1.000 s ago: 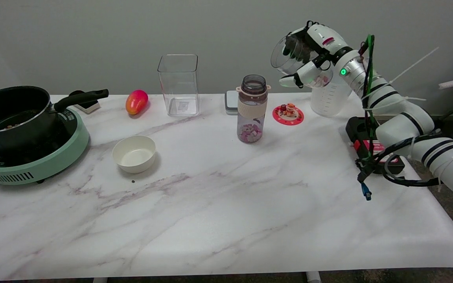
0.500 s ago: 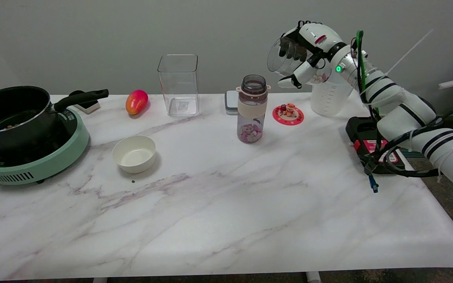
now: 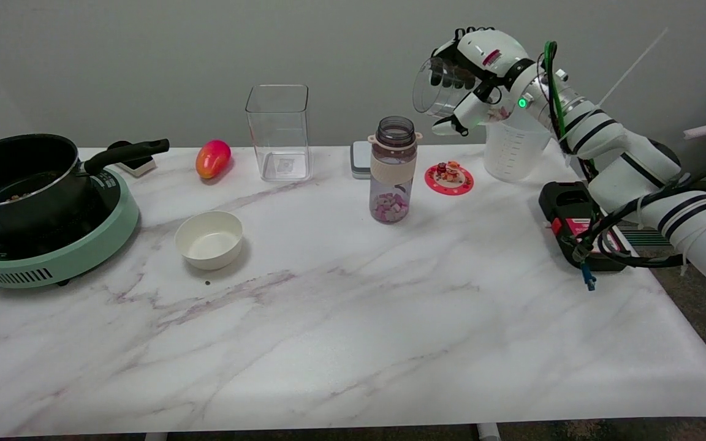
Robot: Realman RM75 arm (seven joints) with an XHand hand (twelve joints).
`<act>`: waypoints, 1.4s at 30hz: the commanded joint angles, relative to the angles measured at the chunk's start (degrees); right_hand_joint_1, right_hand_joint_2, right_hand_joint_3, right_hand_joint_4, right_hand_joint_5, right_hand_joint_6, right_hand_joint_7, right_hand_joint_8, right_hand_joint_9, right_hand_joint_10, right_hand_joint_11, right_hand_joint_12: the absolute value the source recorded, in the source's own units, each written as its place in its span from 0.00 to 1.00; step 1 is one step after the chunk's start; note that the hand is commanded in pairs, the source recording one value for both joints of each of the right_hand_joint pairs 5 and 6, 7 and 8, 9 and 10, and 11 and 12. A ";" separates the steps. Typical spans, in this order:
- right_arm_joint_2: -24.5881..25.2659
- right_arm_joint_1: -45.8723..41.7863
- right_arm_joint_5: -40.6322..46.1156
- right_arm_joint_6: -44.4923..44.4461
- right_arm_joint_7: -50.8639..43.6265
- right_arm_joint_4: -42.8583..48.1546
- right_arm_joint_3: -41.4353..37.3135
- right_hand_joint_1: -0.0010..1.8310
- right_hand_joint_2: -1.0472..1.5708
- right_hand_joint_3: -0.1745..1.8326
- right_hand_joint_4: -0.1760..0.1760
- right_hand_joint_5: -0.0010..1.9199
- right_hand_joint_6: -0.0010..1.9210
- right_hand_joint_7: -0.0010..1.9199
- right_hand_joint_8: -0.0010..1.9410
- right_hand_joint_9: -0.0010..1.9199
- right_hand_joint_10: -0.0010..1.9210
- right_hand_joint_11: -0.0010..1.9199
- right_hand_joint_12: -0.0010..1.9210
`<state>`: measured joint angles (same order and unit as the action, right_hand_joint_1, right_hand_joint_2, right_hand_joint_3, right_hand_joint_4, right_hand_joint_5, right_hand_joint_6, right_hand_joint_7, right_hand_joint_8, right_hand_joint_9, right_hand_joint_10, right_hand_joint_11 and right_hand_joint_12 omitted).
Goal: Pour the contents of the measuring cup into the bottle.
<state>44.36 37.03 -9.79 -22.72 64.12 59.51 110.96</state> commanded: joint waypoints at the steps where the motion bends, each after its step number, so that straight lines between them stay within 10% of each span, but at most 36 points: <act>1: 0.31 2.95 -8.18 0.46 0.79 1.68 1.66 0.81 0.82 0.51 0.50 0.88 0.88 0.86 0.85 0.82 0.82 0.71 0.71; 42: 0.84 4.17 -24.65 1.10 1.06 4.80 2.06 0.87 0.69 0.65 0.50 0.85 0.85 0.83 0.82 0.78 0.78 0.67 0.67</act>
<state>45.01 40.52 -27.83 -21.35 64.88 63.75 113.04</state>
